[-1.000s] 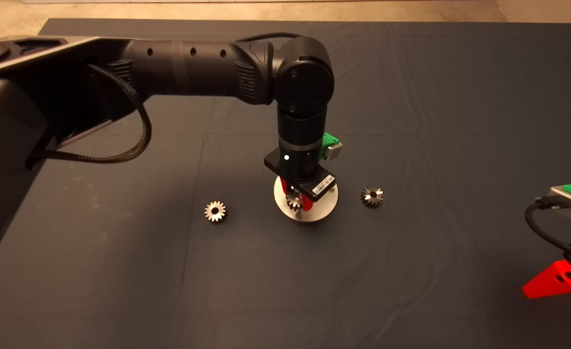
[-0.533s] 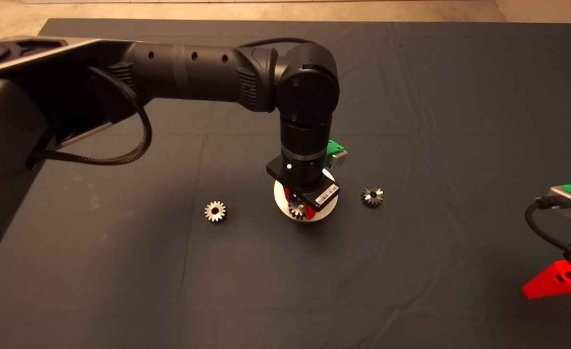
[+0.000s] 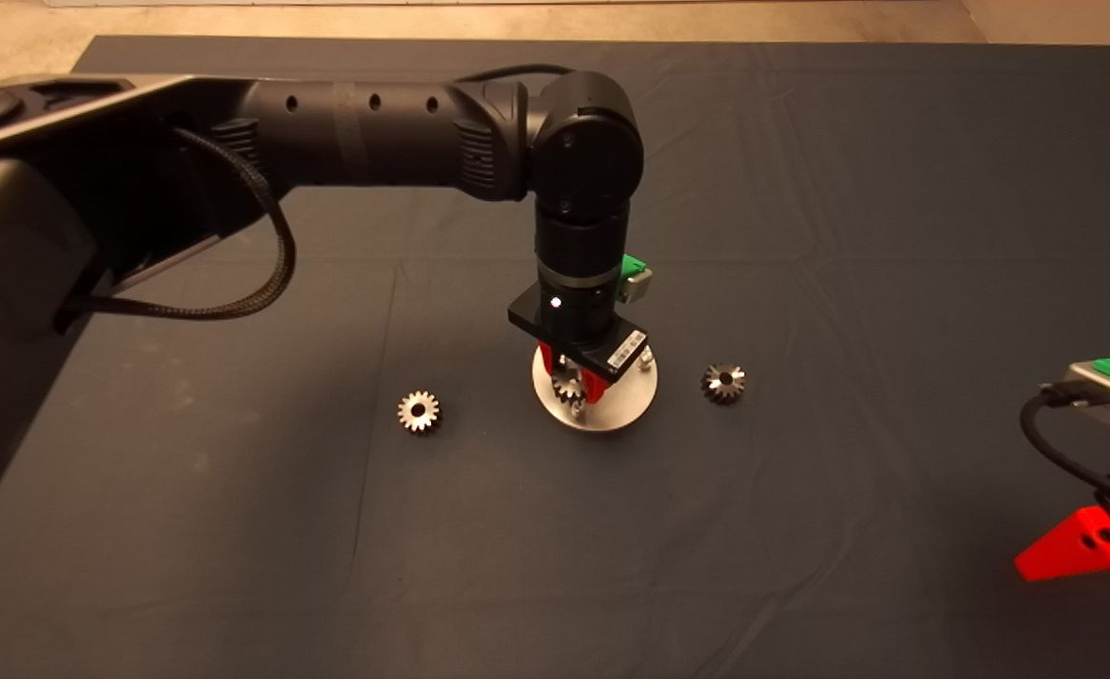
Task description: Install three planetary gears onto the carrier pins
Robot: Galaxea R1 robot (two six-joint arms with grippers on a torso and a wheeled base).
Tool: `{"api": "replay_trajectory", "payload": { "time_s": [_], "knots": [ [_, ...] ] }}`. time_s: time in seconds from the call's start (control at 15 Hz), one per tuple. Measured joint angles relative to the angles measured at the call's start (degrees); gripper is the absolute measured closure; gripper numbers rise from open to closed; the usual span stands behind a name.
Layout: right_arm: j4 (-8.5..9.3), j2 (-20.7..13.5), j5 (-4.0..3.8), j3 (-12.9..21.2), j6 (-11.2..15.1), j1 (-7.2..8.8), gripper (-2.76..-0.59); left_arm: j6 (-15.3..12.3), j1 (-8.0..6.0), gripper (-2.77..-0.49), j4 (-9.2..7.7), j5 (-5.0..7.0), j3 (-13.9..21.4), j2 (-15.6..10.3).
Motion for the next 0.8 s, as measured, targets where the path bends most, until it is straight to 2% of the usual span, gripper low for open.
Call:
{"api": "replay_trajectory", "payload": {
  "time_s": [0.6, 0.8],
  "knots": [
    [0.00, 0.00, 0.00, 0.00, 0.00, 0.00, -2.75, -1.27, 0.13, -0.93, 0.22, 0.02, -0.11, -0.02],
    [0.00, 0.00, 0.00, 0.00, 0.00, 0.00, -2.75, -1.35, 0.60, -0.93, 0.45, 0.00, -0.11, -0.02]
  ]
}}
